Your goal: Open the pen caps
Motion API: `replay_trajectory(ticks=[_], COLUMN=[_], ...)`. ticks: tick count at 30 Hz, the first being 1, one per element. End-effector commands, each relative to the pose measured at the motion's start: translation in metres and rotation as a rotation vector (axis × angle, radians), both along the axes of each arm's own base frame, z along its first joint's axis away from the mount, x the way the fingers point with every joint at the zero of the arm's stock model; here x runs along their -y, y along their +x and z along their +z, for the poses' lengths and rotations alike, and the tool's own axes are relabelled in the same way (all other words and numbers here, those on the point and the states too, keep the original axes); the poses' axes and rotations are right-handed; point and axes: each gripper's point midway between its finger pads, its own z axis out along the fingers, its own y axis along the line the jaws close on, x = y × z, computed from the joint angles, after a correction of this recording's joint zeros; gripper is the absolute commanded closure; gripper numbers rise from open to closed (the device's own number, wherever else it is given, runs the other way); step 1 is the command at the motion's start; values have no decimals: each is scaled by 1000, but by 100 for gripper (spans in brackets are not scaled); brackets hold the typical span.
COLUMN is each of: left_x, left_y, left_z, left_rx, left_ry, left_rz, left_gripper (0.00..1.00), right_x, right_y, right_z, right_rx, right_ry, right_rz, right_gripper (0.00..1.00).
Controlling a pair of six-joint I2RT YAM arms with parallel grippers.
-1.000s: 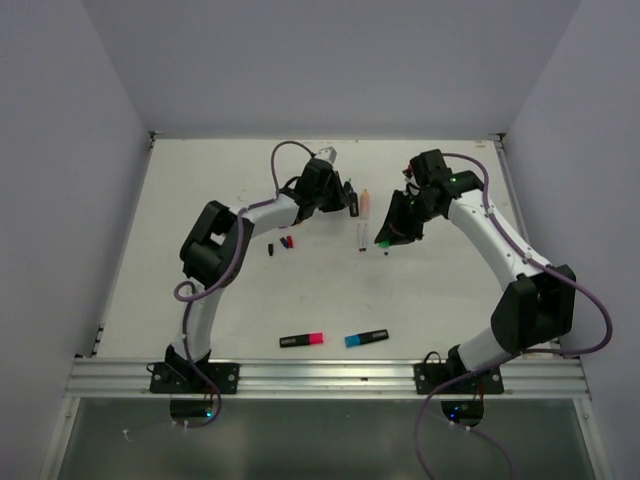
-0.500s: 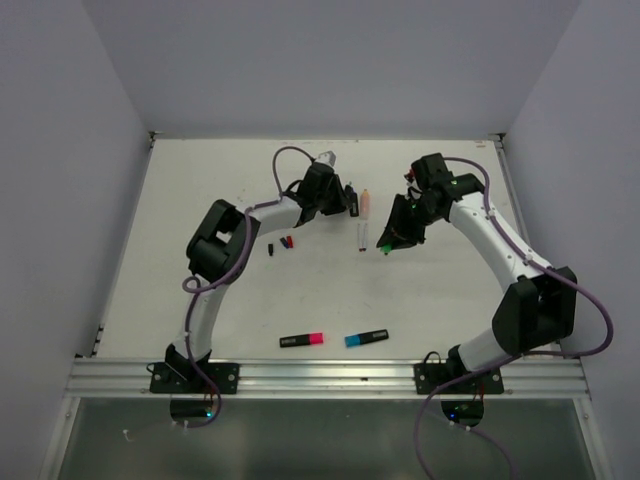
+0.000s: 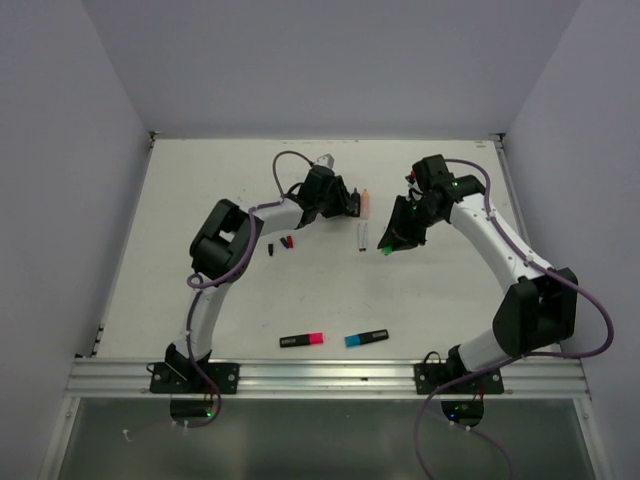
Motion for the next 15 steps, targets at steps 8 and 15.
replay_trajectory(ticks=[8,15], left_x=[1,-28], left_y=[4,-4], left_z=[15,58], left_rx=[38,82], left_ry=[-28,16], left_rz=[7,78], left_gripper=[40,36], right_x=[-5,-13], right_y=[7,29], right_z=[8,15], right_rx=[21,44], right_ry=[38,48], right_rz=[-5,-8], right_gripper=[100,100])
